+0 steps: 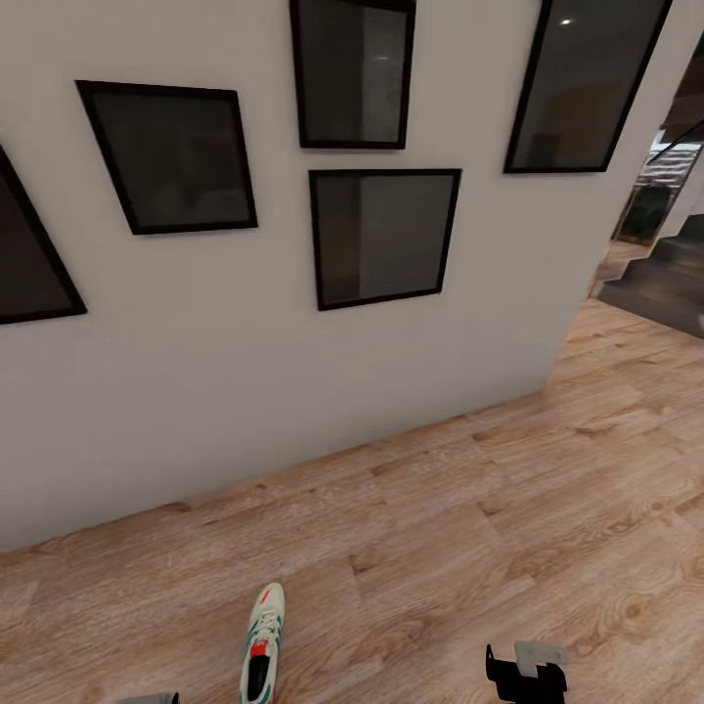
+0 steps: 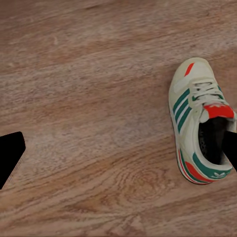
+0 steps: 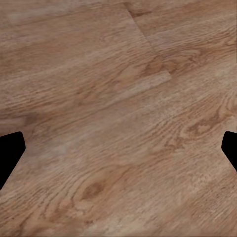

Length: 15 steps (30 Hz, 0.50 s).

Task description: Pick up the two gym shoes and the two sandals from the corridor floor and place them onto the hallstand (shoe rack) in the corridor, making sure they are on the rack and not on the floor. Arrange them so the two gym shoes are next to each other and the two sandals are next to each other.

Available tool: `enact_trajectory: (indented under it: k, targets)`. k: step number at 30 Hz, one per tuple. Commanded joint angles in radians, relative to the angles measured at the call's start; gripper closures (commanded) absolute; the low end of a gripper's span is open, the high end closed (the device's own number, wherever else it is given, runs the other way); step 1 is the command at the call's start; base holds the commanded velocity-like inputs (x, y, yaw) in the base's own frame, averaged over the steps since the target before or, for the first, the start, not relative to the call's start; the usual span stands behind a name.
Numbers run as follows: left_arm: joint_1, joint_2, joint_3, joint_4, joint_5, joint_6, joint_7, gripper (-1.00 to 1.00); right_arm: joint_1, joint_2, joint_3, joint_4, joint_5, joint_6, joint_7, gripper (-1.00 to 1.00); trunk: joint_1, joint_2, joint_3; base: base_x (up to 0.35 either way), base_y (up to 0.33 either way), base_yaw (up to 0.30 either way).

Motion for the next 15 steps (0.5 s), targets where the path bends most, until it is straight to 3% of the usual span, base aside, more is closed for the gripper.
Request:
enact_trajectory:
  k: [1,15]
  targets:
    - [-0.001,0.0,0.009,0.001,-0.005,-0.002,-0.006,-1.0,-0.001,0.0,-0.007,0.001,0.01,-0.003,-0.004,-1.0,0.0,0.0,-0.001,0.0,0.127,0.0]
    - [-0.001,-0.001,0.009,0.001,-0.005,-0.002,-0.006,-1.0,-0.001,0.0,-0.008,0.001,0.01,-0.003,-0.004,-1.0,0.0,0.0,-0.001,-0.002,0.034,0.0]
